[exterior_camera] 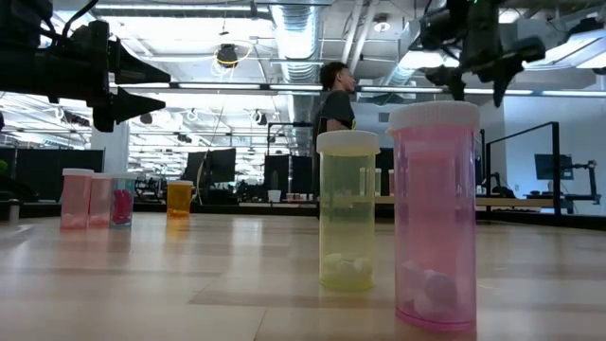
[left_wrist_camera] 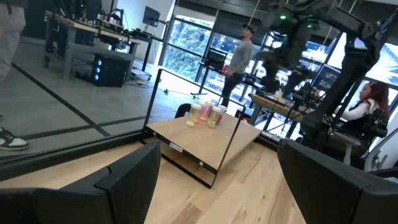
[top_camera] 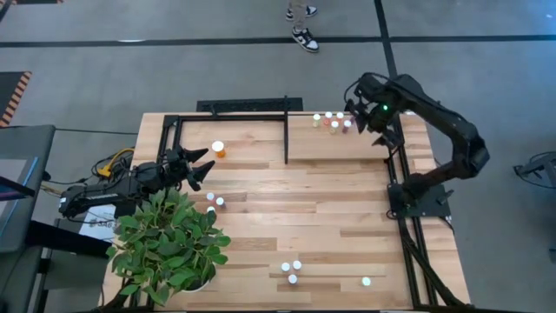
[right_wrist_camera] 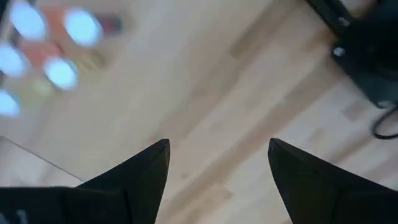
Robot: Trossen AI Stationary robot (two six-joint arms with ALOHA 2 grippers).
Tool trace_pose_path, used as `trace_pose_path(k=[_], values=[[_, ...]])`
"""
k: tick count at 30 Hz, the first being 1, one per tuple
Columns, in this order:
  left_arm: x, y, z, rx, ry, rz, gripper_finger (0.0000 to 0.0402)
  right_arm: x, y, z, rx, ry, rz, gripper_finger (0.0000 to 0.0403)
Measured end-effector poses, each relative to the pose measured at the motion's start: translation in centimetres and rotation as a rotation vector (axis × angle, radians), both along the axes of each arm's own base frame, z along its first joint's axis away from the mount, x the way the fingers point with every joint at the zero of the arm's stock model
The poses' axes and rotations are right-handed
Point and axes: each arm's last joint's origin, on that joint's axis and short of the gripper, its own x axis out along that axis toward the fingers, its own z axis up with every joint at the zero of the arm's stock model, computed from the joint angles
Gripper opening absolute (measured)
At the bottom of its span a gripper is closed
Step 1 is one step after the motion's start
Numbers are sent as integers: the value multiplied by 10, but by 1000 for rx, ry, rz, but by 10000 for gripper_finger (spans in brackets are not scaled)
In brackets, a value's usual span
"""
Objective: Pick and place medicine bottles onto shelf by color
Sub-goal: Put the yellow pill bottle on the shelf
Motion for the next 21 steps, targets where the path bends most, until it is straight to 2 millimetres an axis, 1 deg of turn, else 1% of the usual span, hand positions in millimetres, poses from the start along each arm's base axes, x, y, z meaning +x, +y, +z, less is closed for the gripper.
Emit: trace_pose_path(k=[4, 6, 9, 12, 16, 21], values=[[0, 0, 0, 0, 0, 0, 312, 9, 29, 6, -12, 1, 110, 296], [0, 0, 0, 0, 0, 0, 312, 11, 47, 5, -20, 3, 156, 296], [0, 0, 0, 0, -1, 0, 312, 9, 76, 1, -12, 6, 210, 296], [0, 0, 0, 0, 0, 0, 312, 1, 108, -8, 11, 11, 258, 296], [0, 0, 0, 0, 0, 0, 312, -14, 154, -24, 107, 7, 290, 296], [0, 0, 0, 0, 0, 0, 312, -23, 207, -47, 163, -55, 314, 296]])
